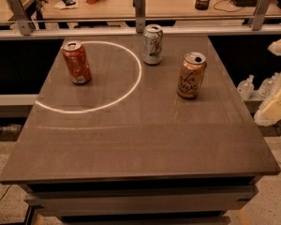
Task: Pick orange can
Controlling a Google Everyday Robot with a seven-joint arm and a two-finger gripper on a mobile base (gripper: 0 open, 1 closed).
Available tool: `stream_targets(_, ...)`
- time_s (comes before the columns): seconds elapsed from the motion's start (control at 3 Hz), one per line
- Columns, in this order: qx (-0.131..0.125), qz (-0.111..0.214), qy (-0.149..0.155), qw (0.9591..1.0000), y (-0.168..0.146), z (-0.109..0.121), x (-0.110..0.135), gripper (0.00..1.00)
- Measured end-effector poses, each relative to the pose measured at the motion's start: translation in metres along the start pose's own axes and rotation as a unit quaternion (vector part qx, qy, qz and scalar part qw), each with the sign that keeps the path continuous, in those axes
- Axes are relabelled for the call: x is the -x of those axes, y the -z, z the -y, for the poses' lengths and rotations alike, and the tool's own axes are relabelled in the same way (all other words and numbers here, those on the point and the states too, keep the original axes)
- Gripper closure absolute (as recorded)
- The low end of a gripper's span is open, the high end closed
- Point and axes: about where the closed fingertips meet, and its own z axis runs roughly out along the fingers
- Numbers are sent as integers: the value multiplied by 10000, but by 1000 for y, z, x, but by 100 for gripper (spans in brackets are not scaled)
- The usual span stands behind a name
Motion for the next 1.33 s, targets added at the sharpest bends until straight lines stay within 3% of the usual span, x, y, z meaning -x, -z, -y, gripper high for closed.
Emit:
stream_targets(0.33, -230, 895, -732, 9930, -7, 10, -31, 0)
stream_targets(0.67, -482, 1859, -1346, 9721, -8, 15, -48, 0)
stream_targets(1.0, -545, 2677, -1820, 9446, -13, 12, -46, 0)
stream_targets(1.33, -562, 3495, -2001, 9136, -20, 9, -37, 0)
